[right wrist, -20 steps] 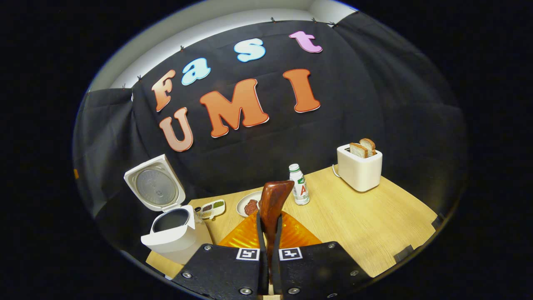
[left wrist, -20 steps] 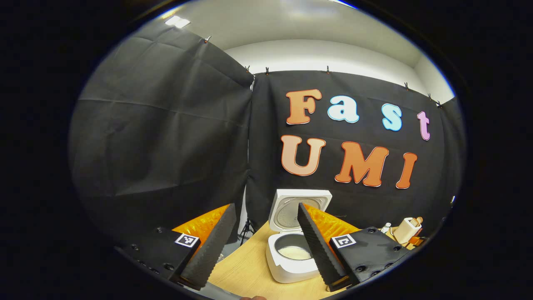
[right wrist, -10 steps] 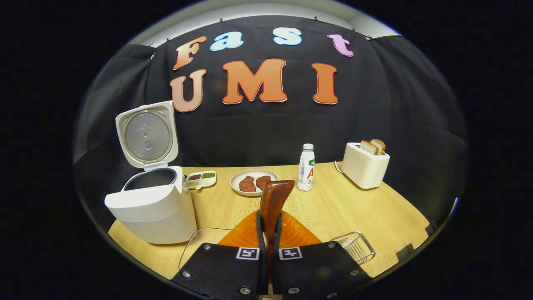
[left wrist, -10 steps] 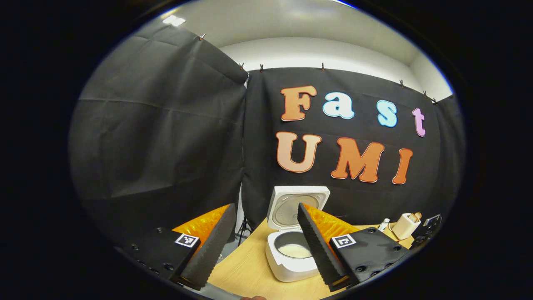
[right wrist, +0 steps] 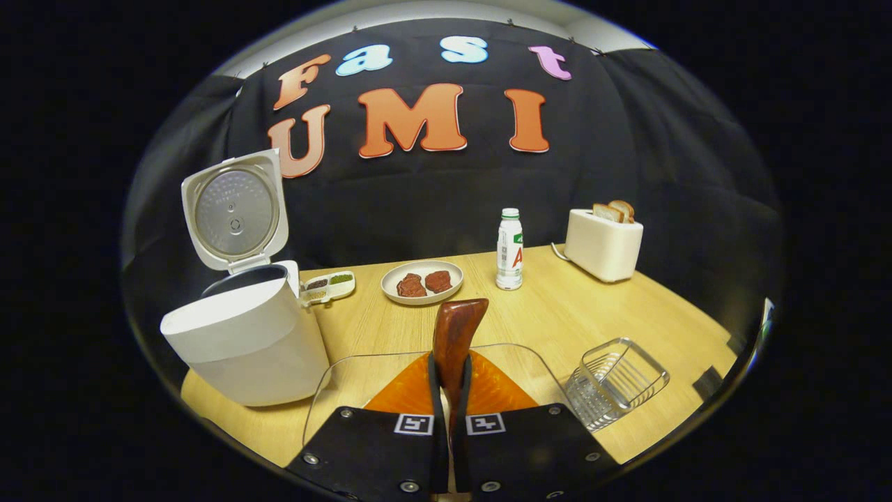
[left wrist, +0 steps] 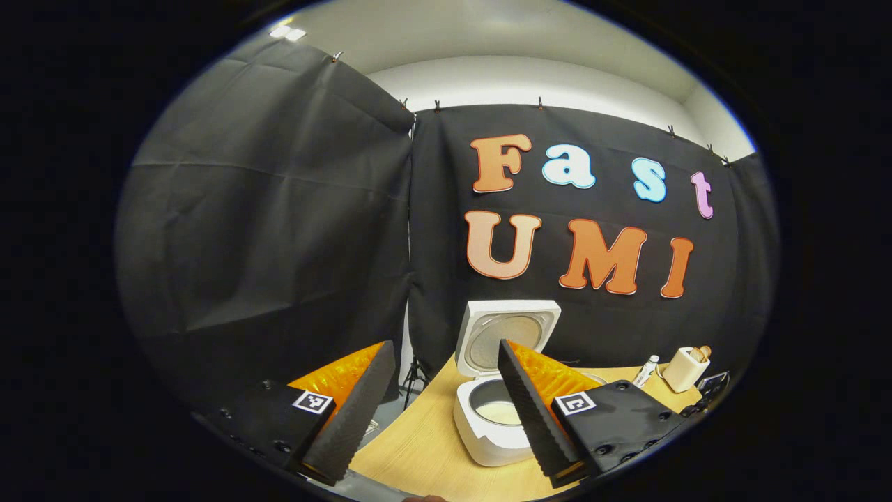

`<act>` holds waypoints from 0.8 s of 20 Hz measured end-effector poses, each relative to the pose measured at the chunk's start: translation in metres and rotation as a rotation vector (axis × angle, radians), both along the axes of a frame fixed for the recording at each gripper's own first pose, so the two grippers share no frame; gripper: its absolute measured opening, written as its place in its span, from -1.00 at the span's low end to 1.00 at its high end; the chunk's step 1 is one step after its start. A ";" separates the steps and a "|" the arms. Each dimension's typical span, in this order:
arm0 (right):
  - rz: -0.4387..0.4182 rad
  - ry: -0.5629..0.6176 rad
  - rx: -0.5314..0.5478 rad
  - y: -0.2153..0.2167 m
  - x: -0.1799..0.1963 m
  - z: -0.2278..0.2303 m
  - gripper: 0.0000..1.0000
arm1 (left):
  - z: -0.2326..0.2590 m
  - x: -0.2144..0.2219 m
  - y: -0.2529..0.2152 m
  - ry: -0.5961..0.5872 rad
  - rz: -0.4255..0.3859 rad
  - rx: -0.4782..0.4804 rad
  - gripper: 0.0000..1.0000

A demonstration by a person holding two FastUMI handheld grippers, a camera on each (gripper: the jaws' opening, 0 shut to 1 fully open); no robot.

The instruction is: Close the left gripper, press the button to open the rice cooker; take a wooden spoon from the chopstick holder with the right hand, scoop a spoonful of rice and pour it into the rice cooker, then put the wooden spoon back into the chopstick holder.

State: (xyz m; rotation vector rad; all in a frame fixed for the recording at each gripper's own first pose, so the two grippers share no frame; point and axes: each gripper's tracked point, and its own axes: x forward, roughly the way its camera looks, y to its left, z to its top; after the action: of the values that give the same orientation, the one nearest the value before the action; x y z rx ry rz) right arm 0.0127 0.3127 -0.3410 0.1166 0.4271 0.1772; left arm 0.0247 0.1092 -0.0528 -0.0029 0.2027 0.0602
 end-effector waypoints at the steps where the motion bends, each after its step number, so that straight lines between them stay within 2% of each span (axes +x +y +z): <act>1: -0.014 0.023 0.043 0.003 0.001 -0.003 -0.94 | -0.001 0.000 0.000 0.003 0.000 0.000 0.99; 4: -0.076 0.116 0.226 0.007 0.005 -0.017 -0.95 | -0.003 0.000 0.001 0.006 -0.003 -0.002 1.00; 9: -0.165 0.235 0.417 -0.003 0.011 -0.034 -0.95 | -0.008 0.001 -0.003 0.018 -0.011 0.007 1.00; 12: -0.193 0.308 0.591 0.001 0.012 -0.037 -0.95 | -0.017 0.004 -0.009 0.038 -0.018 0.004 1.00; 16: -0.207 0.343 0.690 -0.002 0.014 -0.036 -0.95 | -0.017 0.004 -0.014 0.044 -0.025 0.011 1.00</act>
State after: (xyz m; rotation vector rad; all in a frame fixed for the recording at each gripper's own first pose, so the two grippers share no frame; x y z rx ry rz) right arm 0.0264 0.3104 -0.3765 0.8754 0.6777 0.0931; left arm 0.0290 0.0953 -0.0702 0.0122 0.2461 0.0361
